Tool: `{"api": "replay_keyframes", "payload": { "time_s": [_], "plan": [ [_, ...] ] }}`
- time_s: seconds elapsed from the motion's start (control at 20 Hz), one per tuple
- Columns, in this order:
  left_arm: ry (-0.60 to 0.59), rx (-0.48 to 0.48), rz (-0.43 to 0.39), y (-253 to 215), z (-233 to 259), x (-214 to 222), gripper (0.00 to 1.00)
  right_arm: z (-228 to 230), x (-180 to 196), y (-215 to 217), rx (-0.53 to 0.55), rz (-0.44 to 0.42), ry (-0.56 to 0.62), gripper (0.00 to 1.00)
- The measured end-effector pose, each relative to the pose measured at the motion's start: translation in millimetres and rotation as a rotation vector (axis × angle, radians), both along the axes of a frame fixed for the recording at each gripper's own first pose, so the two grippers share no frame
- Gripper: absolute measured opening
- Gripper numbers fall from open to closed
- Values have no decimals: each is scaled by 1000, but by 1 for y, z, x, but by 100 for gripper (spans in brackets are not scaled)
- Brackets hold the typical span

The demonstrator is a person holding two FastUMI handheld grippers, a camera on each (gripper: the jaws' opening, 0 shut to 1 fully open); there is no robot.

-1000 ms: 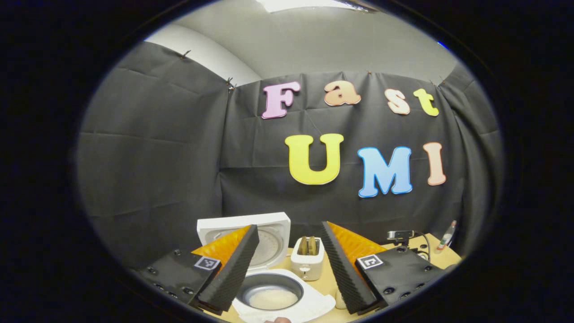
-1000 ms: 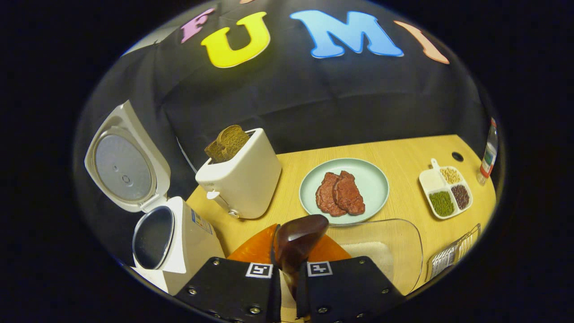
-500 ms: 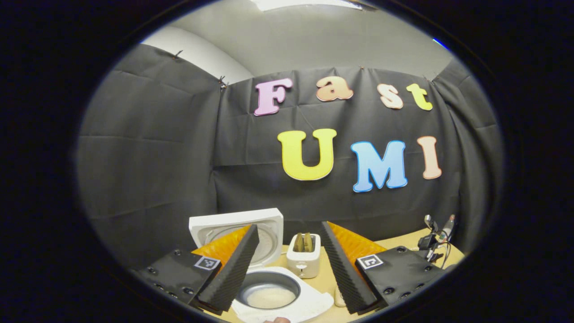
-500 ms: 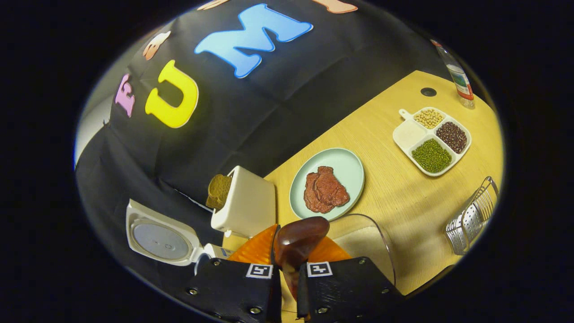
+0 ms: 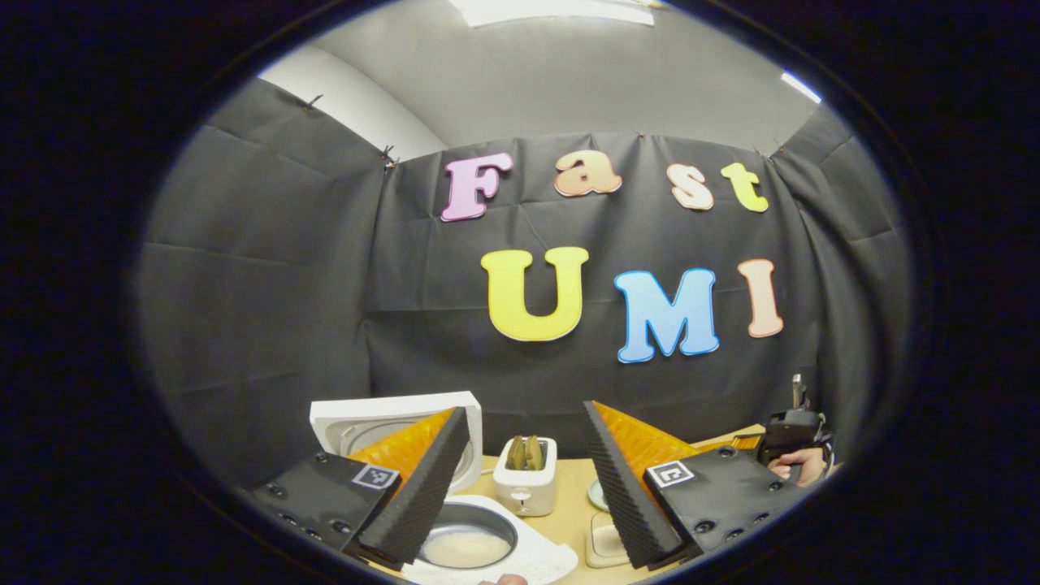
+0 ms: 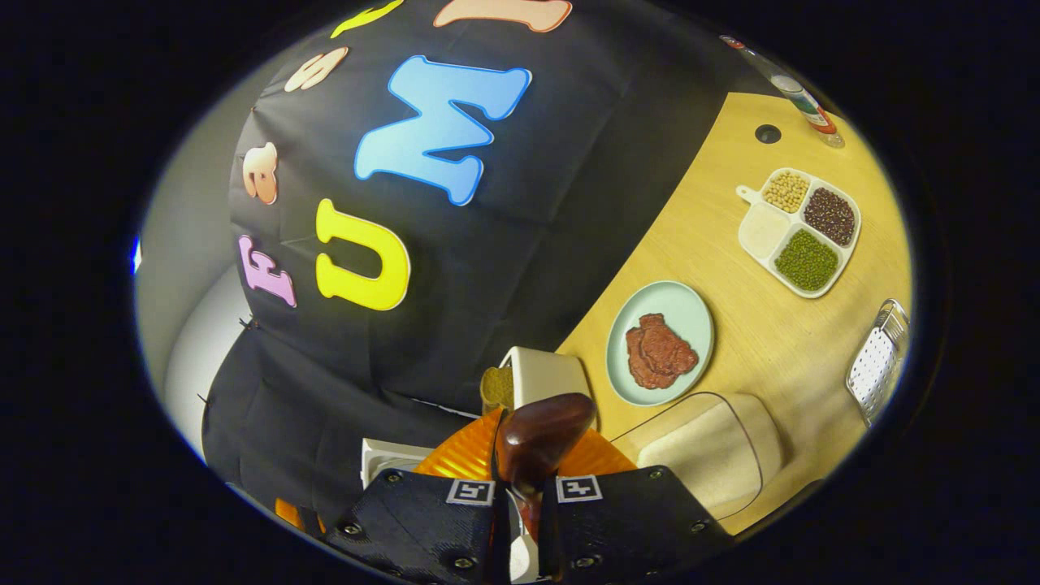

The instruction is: Close the left gripper, press the button to open the rice cooker; take a wooden spoon from the chopstick holder with the right hand, scoop a spoonful of rice and pour it into the rice cooker, then put the wooden spoon back into the chopstick holder.

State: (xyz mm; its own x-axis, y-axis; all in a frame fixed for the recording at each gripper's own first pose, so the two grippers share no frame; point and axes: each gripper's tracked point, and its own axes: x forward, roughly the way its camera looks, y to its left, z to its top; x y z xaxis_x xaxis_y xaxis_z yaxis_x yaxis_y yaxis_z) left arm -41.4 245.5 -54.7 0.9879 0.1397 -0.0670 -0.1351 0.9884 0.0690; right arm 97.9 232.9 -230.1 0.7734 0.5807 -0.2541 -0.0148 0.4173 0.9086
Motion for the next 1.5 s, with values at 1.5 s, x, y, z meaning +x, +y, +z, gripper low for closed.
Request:
{"api": "replay_keyframes", "payload": {
  "time_s": [1.5],
  "plan": [
    [-21, -3, 160, 96, -3, -42, 93, 42, -13, 242, -175, 337, -182, 13]
  ]
}}
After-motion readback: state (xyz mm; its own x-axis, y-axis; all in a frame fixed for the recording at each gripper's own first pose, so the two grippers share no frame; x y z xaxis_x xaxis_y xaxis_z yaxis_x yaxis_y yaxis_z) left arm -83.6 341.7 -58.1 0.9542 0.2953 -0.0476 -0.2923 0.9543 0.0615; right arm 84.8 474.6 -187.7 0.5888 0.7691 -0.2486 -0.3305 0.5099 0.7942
